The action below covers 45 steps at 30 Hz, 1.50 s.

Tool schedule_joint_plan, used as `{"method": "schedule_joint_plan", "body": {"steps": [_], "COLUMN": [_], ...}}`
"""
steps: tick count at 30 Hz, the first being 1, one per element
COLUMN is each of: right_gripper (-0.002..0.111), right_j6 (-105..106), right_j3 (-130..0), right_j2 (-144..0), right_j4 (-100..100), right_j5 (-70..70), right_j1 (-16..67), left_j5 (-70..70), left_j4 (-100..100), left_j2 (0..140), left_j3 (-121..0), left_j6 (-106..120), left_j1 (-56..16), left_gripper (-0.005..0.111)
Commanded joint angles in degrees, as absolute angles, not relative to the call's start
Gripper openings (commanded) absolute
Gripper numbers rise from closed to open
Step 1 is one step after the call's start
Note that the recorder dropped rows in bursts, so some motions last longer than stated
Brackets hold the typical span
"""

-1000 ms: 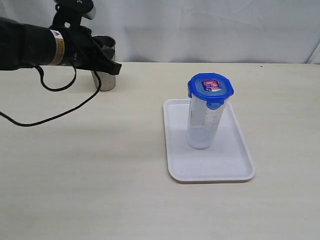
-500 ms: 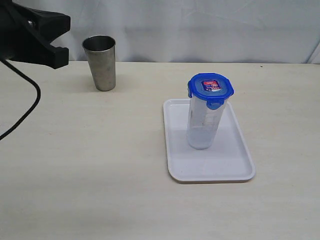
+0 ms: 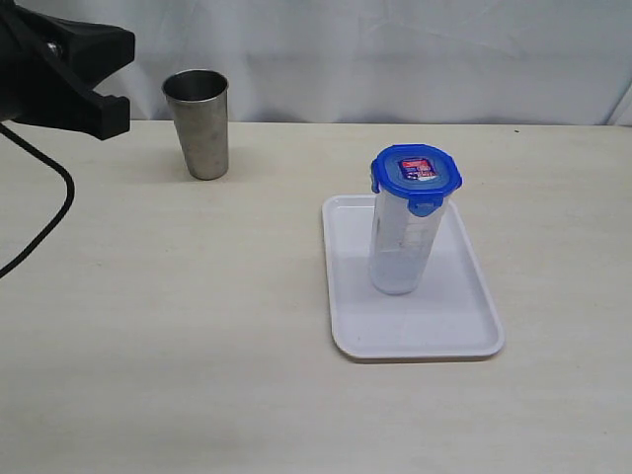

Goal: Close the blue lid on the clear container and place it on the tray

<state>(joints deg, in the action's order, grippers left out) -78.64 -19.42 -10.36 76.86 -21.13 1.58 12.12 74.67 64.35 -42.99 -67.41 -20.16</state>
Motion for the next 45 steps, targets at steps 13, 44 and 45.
{"method": "schedule_joint_plan", "body": {"steps": [13, 44, 45], "right_gripper": [0.005, 0.005, 0.005], "right_j6": [-78.84, -78.84, -78.84], "right_j3": [-19.2, -19.2, -19.2], "right_j2": [-10.02, -10.02, -10.02], "right_j4": [77.32, 77.32, 77.32], "right_j5": [-20.94, -20.94, -20.94], "right_j1": [1.45, 1.45, 1.45], "left_j5": [13.56, 15.73, 15.85], "left_j4": [69.76, 6.82, 6.7], "left_j2": [64.14, 25.11, 22.05], "left_j3": [-42.76, -15.44, -13.35], "left_j6": [-67.56, 12.27, 12.27], "left_j1": [-20.33, -8.82, -8.04], "left_gripper": [0.0, 0.0, 0.0]}}
